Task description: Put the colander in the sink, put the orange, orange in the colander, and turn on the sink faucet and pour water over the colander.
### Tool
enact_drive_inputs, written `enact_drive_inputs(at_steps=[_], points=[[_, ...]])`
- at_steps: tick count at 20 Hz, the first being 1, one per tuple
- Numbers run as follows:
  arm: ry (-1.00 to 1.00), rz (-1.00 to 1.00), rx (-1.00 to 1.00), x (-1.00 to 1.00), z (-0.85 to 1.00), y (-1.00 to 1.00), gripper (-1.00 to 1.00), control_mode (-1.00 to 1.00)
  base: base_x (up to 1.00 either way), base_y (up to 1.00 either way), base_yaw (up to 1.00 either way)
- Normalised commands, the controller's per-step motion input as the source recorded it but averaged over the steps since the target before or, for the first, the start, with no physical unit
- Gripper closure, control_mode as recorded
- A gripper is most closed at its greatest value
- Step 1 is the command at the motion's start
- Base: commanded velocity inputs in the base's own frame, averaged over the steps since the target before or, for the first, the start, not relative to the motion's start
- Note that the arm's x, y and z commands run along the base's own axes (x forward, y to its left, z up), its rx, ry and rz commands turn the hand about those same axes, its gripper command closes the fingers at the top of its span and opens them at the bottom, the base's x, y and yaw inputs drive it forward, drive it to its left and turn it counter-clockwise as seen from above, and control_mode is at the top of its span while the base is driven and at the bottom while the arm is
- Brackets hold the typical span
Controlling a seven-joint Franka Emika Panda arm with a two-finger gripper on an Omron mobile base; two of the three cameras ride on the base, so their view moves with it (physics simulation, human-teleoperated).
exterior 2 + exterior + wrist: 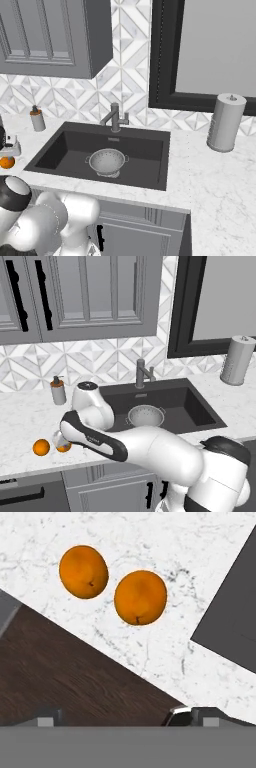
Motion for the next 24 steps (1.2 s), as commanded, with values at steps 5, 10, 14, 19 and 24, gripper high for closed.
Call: enact_drive_inputs(at_steps=[5, 10, 14, 19, 24], points=[[0.04, 0.02, -0.08, 0.22, -0.11, 0.13, -1.00, -1.00, 0.00, 0.00, 0.00], [0.06, 0.00, -0.03, 0.39, -0.01, 0.02, -1.00, -1.00, 0.00, 0.00, 0.00], [0.04, 0.00, -0.09, 0.23, -0.22, 0.16, -1.00, -1.00, 0.00, 0.00, 0.00], [0.00, 0.00, -0.13, 0.10, -0.37, 0.21, -1.00, -1.00, 0.00, 0.00, 0.00], [0.00, 0.00, -0.06, 0.20, -0.22, 0.16, -1.00, -1.00, 0.00, 0.00, 0.00]])
